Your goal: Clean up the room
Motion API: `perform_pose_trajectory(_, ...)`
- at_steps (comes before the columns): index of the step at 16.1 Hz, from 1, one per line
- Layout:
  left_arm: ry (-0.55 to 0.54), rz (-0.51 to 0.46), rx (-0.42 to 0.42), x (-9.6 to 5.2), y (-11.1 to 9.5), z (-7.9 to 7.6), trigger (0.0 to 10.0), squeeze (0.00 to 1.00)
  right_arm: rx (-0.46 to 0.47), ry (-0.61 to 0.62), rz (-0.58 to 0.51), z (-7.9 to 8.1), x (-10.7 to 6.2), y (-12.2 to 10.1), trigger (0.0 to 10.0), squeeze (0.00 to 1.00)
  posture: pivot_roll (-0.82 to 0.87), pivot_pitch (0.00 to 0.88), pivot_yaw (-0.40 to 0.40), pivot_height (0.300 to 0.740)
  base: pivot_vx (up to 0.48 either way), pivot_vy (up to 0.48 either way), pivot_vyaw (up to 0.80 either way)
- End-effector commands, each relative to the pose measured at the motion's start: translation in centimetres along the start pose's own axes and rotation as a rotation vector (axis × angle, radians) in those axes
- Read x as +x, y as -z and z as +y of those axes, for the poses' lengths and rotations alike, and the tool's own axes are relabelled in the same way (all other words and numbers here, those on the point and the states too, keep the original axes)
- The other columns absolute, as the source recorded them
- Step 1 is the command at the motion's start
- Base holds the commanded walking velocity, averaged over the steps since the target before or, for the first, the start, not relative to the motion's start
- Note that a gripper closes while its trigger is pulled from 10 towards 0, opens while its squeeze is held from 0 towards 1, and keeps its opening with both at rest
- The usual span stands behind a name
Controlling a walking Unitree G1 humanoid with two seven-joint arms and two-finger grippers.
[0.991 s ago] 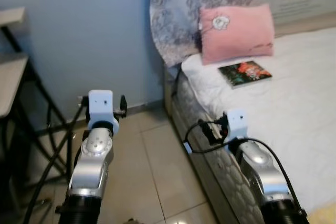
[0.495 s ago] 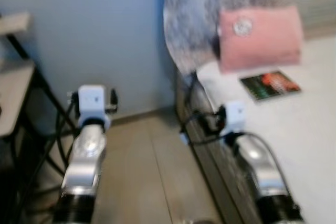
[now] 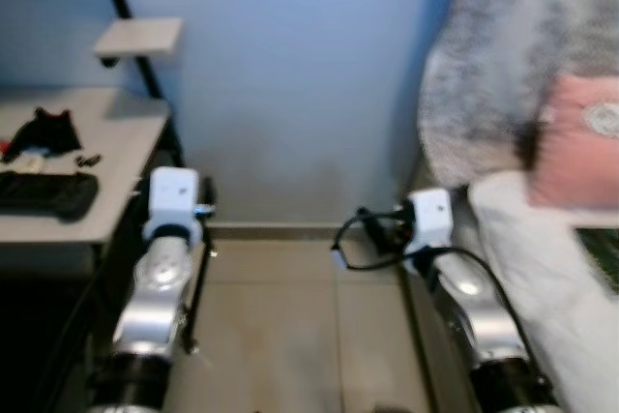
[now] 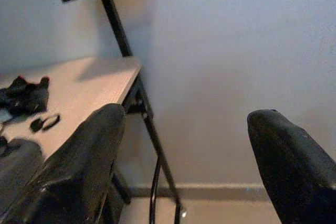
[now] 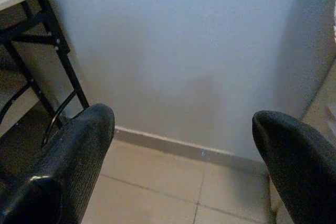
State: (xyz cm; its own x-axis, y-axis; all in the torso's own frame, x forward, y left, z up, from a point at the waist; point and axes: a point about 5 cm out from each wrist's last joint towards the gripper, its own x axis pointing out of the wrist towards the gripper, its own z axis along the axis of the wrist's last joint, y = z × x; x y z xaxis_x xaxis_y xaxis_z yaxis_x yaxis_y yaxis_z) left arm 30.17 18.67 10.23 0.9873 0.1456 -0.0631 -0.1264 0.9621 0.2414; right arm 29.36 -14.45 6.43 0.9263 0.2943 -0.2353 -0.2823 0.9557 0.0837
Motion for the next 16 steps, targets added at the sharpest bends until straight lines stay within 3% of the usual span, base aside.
perform_pose_trajectory(1,0.002,0.000,-0.013,-0.1,-0.1,0.0,10.0,0.00,-0.002,0.016,-0.006,-0.3,0.0,-0.1,10.0,0.00,-0.14,0.000,0.036,0.740,0.480,0.000,0.00)
perform_pose_trajectory(7,0.054,-0.027,-0.024,0.6,-0.5,-0.1,10.0,0.00,-0.008,0.049,-0.027,-0.4,0.1,-0.2,10.0,0.00,-0.14,0.000,0.039,0.740,0.480,0.000,0.00)
perform_pose_trajectory(10,0.096,-0.052,-0.037,1.0,-1.1,-0.3,10.0,0.00,-0.033,0.149,-0.035,-1.2,0.2,-0.2,10.0,0.00,-0.14,0.000,0.039,0.740,0.480,0.000,0.00)
perform_pose_trajectory(16,0.139,-0.097,-0.045,0.8,-1.5,-1.2,10.0,0.00,0.013,0.203,-0.122,-1.3,0.4,-0.8,10.0,0.00,-0.14,0.000,0.030,0.740,0.480,0.000,0.00)
